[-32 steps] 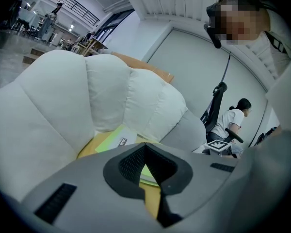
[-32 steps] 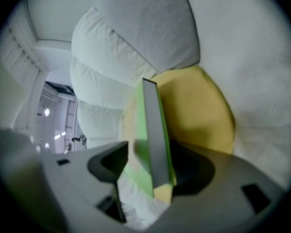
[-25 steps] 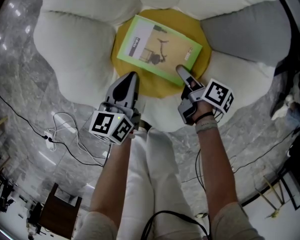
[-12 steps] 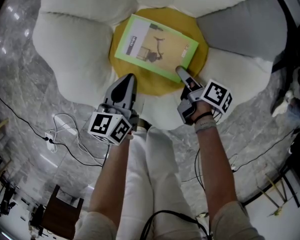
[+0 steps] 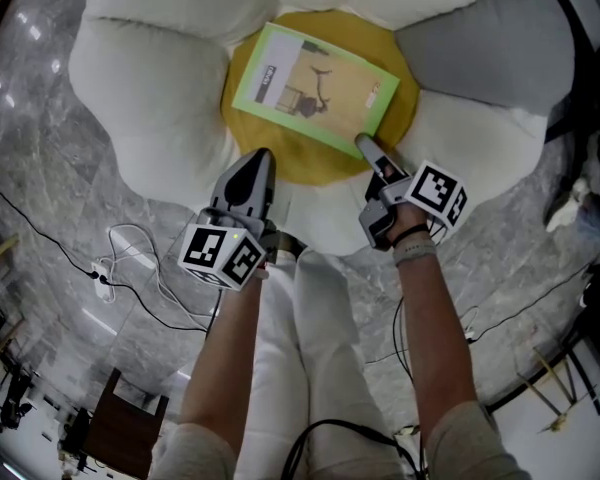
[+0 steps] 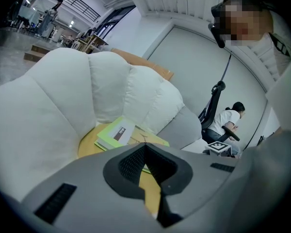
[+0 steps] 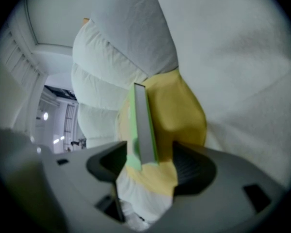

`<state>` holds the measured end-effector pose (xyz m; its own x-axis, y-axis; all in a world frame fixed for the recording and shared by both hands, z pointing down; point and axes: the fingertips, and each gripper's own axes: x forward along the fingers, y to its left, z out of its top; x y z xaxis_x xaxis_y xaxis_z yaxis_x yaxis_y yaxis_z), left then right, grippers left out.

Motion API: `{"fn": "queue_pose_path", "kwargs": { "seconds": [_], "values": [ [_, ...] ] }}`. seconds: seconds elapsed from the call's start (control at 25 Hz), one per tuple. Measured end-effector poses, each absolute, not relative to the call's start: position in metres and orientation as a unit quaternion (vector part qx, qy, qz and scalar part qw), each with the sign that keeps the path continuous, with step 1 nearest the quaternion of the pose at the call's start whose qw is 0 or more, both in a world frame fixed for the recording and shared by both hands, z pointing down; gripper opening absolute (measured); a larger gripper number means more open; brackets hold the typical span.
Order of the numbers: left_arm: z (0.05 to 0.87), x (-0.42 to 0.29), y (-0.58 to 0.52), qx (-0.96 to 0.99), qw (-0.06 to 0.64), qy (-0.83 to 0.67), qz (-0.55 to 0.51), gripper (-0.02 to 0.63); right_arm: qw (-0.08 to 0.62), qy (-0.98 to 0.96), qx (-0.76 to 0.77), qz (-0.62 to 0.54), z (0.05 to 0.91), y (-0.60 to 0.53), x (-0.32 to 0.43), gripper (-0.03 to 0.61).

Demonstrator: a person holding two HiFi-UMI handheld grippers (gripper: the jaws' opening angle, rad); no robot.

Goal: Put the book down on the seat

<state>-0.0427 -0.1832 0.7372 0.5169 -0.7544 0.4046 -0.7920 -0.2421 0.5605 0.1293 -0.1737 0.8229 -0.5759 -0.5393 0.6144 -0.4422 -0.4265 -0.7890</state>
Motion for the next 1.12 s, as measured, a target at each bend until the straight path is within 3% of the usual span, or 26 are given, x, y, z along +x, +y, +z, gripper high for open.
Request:
{"fn": "queue_pose_path", "kwargs": {
  "seconds": [1.12],
  "values": [
    [0.69, -0.049, -0.163, 0.798, 0.36, -0.482, 0.029, 0.023, 0.009, 0.609, -0.422, -0.672, 0.754, -0.142, 0.095, 0.26]
  ]
}}
